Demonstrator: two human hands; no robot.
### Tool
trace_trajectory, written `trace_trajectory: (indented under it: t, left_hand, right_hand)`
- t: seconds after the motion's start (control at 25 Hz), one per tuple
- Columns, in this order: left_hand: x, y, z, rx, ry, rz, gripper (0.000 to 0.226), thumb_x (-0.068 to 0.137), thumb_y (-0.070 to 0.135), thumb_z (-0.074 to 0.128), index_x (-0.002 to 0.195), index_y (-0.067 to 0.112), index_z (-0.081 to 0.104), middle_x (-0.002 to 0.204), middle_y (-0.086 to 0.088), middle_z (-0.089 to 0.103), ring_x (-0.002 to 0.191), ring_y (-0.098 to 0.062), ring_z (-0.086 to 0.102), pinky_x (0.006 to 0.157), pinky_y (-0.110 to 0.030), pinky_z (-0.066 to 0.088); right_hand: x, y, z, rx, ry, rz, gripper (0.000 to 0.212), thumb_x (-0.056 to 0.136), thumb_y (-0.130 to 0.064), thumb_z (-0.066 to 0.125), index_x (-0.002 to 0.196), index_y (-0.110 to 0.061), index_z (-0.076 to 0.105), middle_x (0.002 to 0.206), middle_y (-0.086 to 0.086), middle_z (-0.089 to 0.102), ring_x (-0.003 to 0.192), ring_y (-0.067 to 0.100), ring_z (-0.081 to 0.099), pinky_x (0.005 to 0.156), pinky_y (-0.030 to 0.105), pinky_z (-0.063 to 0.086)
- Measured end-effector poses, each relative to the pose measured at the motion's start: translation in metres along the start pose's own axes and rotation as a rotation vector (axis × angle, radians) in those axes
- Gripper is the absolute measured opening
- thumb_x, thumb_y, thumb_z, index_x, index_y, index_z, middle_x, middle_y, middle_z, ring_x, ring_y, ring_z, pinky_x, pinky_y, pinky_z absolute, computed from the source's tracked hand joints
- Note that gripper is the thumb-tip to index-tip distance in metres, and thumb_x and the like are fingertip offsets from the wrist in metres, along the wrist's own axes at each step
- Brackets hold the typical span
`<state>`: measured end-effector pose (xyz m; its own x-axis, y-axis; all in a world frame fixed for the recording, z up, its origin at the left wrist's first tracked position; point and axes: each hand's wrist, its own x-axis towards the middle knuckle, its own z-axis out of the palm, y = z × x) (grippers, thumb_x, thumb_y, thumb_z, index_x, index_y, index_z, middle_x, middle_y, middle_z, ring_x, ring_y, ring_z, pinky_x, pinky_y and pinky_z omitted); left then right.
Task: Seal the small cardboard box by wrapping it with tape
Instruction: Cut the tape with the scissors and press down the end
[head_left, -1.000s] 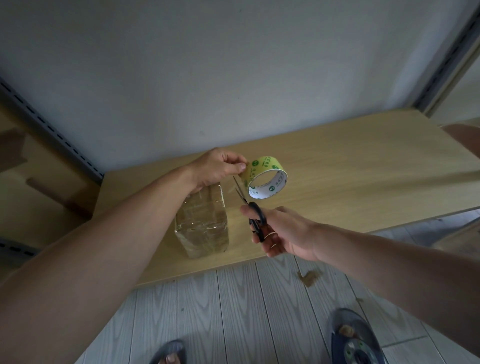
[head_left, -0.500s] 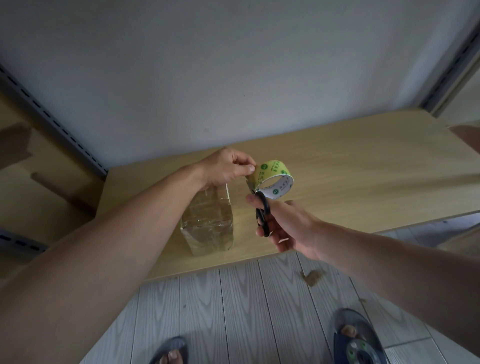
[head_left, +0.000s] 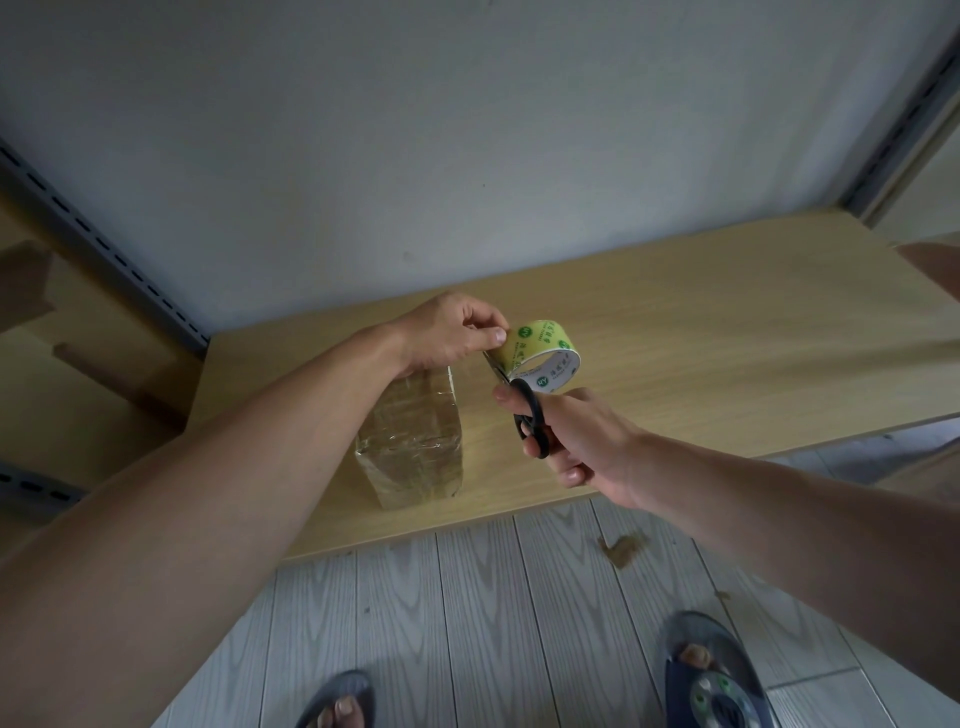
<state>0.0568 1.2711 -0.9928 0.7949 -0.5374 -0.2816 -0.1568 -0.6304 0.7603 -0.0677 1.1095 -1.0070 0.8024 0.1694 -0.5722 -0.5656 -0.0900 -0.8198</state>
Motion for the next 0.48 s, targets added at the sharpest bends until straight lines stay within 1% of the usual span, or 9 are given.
trace_trajectory:
  t: [0.2, 0.36, 0.48]
  left_hand:
    - [0.001, -0.001, 0.000, 0.013, 0.012, -0.004, 0.015, 0.101, 0.016, 0.060, 0.093, 0.019, 0.072, 0.094, 0.006, 0.069, 0.091, -0.002, 0.060, 0.079, -0.017, 0.043]
    - [0.003, -0.004, 0.000, 0.014, 0.021, 0.010, 0.016, 0.101, 0.016, 0.060, 0.091, 0.020, 0.072, 0.091, 0.008, 0.069, 0.089, -0.001, 0.060, 0.082, -0.019, 0.043]
    - [0.004, -0.006, 0.001, -0.041, 0.070, 0.010, 0.018, 0.100, 0.015, 0.061, 0.089, 0.023, 0.072, 0.091, 0.008, 0.070, 0.090, -0.004, 0.062, 0.088, -0.021, 0.045]
  right_hand:
    - [-0.001, -0.004, -0.001, -0.019, -0.012, -0.023, 0.026, 0.093, -0.044, 0.065, 0.081, -0.021, 0.057, 0.068, 0.000, 0.055, 0.044, 0.006, 0.028, 0.044, 0.023, 0.023]
    - [-0.001, -0.003, -0.005, -0.015, -0.025, -0.012, 0.024, 0.094, -0.042, 0.065, 0.086, -0.021, 0.058, 0.068, 0.000, 0.057, 0.045, 0.006, 0.030, 0.048, 0.024, 0.024]
    - [-0.001, 0.007, -0.008, -0.081, -0.099, 0.016, 0.033, 0.090, -0.049, 0.065, 0.084, -0.017, 0.062, 0.068, 0.000, 0.064, 0.048, 0.008, 0.034, 0.049, 0.025, 0.028]
